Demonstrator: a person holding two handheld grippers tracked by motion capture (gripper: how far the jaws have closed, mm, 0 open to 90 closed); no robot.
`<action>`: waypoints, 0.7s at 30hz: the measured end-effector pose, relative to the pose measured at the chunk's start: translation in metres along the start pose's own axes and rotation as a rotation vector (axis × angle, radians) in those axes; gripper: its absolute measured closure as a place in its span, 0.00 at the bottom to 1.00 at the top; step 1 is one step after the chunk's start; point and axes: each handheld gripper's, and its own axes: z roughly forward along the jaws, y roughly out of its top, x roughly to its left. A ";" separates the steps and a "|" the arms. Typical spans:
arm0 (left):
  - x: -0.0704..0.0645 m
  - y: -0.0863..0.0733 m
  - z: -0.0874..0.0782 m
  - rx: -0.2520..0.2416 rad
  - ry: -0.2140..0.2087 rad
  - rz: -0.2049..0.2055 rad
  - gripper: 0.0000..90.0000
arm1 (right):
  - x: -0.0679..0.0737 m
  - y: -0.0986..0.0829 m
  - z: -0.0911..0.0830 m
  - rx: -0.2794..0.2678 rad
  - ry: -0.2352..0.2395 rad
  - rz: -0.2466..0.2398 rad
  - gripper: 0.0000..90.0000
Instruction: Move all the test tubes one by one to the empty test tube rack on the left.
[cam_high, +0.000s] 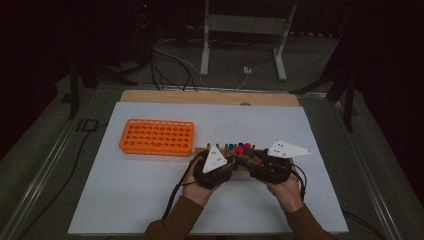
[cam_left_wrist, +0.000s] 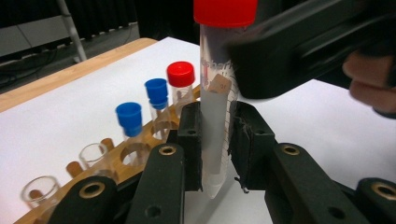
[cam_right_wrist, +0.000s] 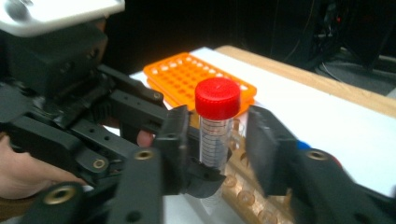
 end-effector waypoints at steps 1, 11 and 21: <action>0.000 0.000 0.000 0.000 0.000 0.000 0.84 | 0.000 0.000 0.000 0.000 0.000 0.000 0.63; 0.014 0.001 -0.013 -0.039 0.042 -0.034 0.84 | -0.015 0.001 -0.012 -0.033 -0.044 0.026 0.34; 0.036 0.000 -0.035 -0.077 0.097 -0.063 0.84 | -0.026 -0.004 -0.017 -0.014 -0.106 0.045 0.01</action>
